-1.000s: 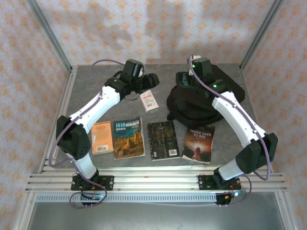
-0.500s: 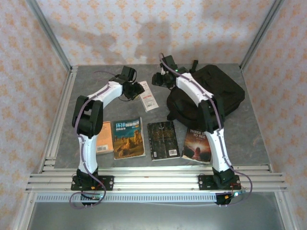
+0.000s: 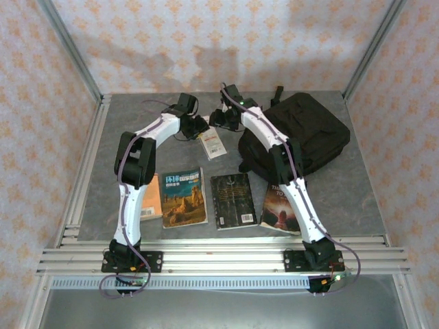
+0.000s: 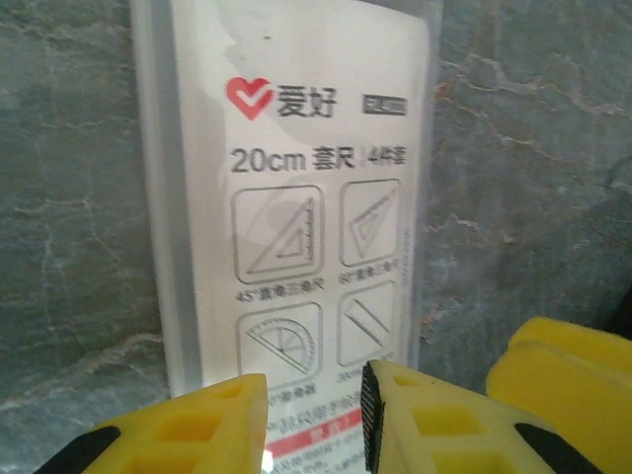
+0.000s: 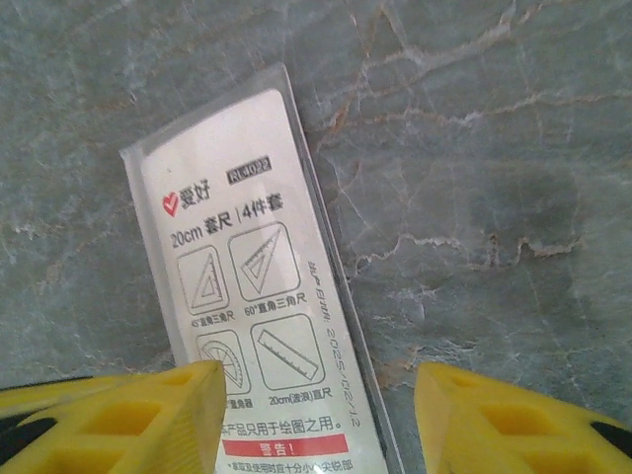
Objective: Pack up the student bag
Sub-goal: Pick up the loose stationery from the top-center of the table.
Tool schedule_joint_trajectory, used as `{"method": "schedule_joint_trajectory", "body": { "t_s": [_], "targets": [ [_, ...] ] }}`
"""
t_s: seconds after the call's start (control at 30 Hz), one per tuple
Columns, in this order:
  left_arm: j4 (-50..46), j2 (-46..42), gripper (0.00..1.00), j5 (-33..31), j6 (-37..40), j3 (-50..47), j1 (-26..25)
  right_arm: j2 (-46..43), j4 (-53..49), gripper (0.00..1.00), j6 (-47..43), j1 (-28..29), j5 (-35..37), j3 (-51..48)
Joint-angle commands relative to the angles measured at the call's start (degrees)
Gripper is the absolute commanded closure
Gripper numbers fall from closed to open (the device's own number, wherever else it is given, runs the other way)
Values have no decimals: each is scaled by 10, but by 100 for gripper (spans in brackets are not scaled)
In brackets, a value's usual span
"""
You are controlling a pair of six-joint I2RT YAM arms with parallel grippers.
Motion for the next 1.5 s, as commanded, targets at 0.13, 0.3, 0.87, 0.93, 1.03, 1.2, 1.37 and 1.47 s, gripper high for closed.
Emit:
{"method": "schedule_joint_trajectory", "body": {
  "t_s": [0.13,0.3,0.87,0.93,1.03,1.2,1.37,1.47],
  "targets": [
    [19,30,70,6,5,-23,16,29,-35,45,9,3,-28,15],
    [4,41,70,7,18,-13,21,36,-34,44,17,3,-58,14],
    [31,34,77,21,-6,-45,22,46,33,70,130,-7,-302,12],
    [32,26,77,22,-7,-49,21,43,46,79,144,-6,-308,8],
    [30,12,77,21,-6,-53,22,39,35,94,139,-7,-282,9],
    [18,-27,72,17,-8,-60,22,13,20,100,120,-7,-246,-4],
    [-11,-96,50,2,-22,-79,28,-64,64,100,125,-6,-215,-95],
    [-17,-159,43,0,-39,-112,36,-129,101,100,129,-6,-191,-168]
  ]
}}
